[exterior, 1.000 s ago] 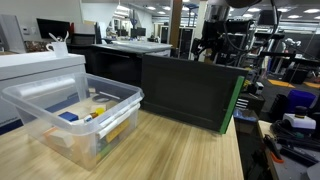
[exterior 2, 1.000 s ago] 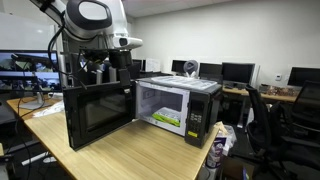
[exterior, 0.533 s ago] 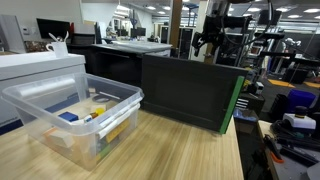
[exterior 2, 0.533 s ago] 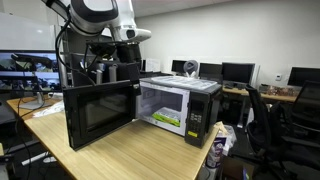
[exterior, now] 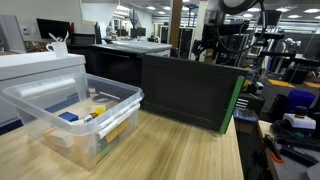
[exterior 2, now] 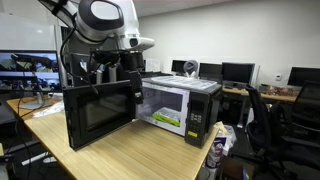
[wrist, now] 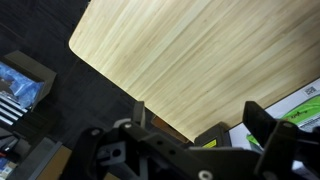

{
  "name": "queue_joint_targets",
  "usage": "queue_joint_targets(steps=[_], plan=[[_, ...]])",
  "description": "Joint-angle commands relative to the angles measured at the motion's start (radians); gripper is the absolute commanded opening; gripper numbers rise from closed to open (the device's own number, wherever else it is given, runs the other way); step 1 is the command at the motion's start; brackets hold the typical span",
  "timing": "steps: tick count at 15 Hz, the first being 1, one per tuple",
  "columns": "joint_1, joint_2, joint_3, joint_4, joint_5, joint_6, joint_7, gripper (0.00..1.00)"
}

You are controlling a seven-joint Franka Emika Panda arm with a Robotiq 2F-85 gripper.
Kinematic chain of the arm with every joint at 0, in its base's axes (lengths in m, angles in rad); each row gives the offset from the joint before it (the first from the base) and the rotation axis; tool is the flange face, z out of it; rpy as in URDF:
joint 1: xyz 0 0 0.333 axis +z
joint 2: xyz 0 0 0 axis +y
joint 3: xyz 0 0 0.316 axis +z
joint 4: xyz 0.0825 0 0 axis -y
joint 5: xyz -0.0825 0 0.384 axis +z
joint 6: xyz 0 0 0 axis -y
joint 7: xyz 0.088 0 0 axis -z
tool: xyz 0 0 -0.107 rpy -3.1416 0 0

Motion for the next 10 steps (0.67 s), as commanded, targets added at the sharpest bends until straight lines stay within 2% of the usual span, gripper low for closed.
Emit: queue_joint_targets(steps=[1,2,10], plan=[[0.031,0.019,0.013,0.019,-0.02,-0.01,0.032,1.0],[0.022,0.016,-0.006,0.009,-0.01,-0.003,0.009,1.0],[0.039,0.018,0.002,0.014,-0.01,-0.004,0.009,1.0]])
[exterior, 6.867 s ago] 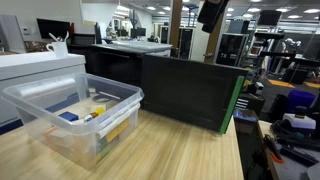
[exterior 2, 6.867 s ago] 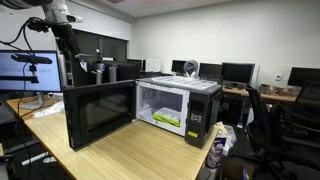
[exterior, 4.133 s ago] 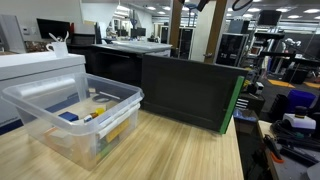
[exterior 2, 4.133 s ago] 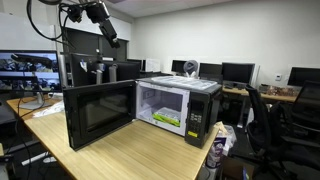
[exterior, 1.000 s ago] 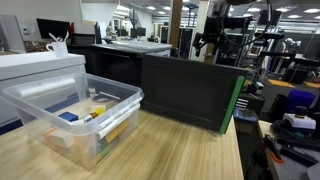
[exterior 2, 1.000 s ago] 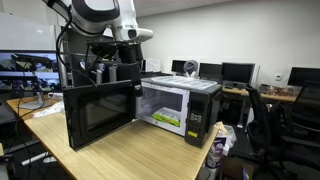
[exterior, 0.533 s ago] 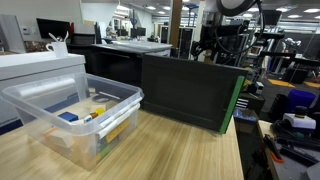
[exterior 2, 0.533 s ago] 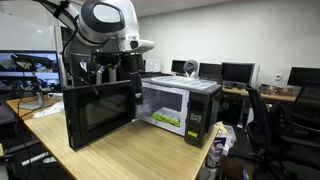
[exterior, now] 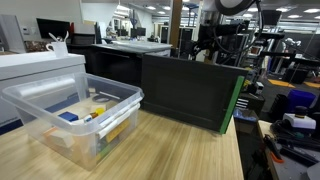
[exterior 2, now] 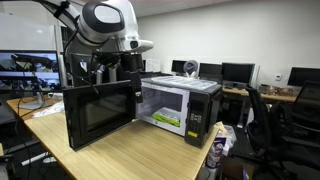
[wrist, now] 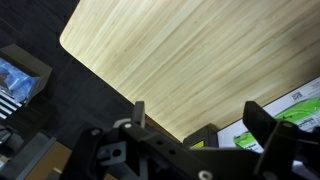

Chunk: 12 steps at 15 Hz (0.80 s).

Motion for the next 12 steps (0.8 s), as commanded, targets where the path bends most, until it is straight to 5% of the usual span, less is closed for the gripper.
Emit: queue_joint_targets(steps=[1,12], plan=[[0.006,0.007,-0.011,-0.001,-0.005,0.015,0.004,1.0],[0.008,0.148,-0.069,-0.012,0.024,0.319,-0.139,1.0]])
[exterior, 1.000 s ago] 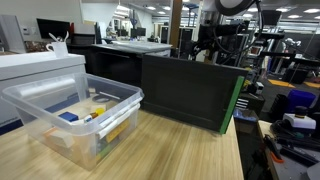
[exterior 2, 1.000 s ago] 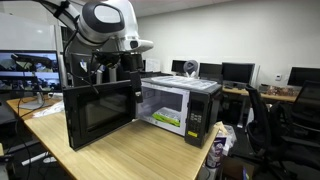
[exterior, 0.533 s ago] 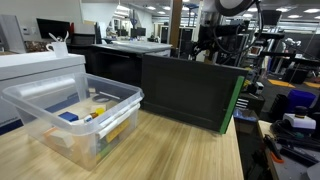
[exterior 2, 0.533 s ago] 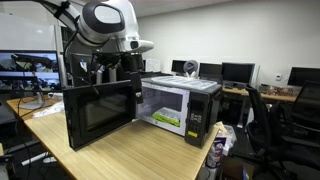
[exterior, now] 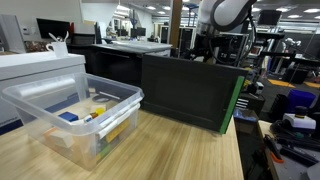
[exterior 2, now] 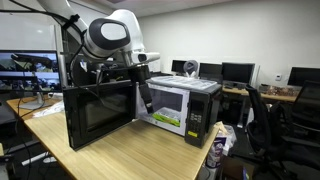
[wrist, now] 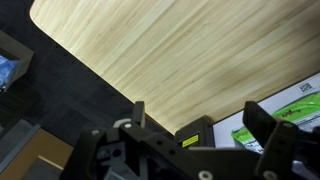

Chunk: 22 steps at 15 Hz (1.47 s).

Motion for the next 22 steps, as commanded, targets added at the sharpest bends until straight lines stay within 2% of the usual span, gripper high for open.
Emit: queue_joint_targets(steps=[1,4,6,7,15,16,17,22], plan=[[0.008,0.046,-0.028,-0.02,0.027,0.165,-0.111,1.0],[0.008,0.068,-0.027,-0.059,0.109,0.319,-0.266,1.0],[0.008,0.077,-0.007,-0.086,0.212,0.377,-0.389,1.0],[-0.022,0.083,0.045,-0.102,0.301,0.401,-0.492,1.0],[-0.069,0.119,0.176,-0.058,0.674,0.426,-0.86,1.0],[-0.073,0.118,0.183,-0.053,0.697,0.422,-0.886,1.0],[-0.046,0.102,0.154,-0.066,0.639,0.395,-0.811,1.0],[-0.058,0.11,0.165,-0.054,0.661,0.396,-0.837,1.0]])
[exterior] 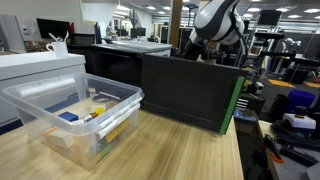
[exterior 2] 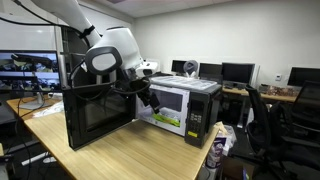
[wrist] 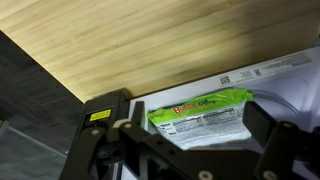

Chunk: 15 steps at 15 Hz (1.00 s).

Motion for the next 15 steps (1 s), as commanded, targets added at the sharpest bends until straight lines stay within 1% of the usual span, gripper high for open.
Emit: queue_joint_targets(steps=[1,2,5,8,12,15], plan=[[-0.001,-0.007,0.002,-0.004,0.006,-0.005,-0.004,1.0],[-0.008,-0.01,0.011,-0.006,0.022,0.0,-0.027,1.0],[-0.01,0.014,0.004,0.0,0.01,0.024,-0.032,1.0],[-0.023,0.051,0.021,0.018,0.042,0.062,-0.061,1.0],[-0.064,0.108,0.08,0.053,0.103,0.116,-0.117,1.0],[-0.122,0.159,0.154,0.09,0.144,0.162,-0.164,1.0]])
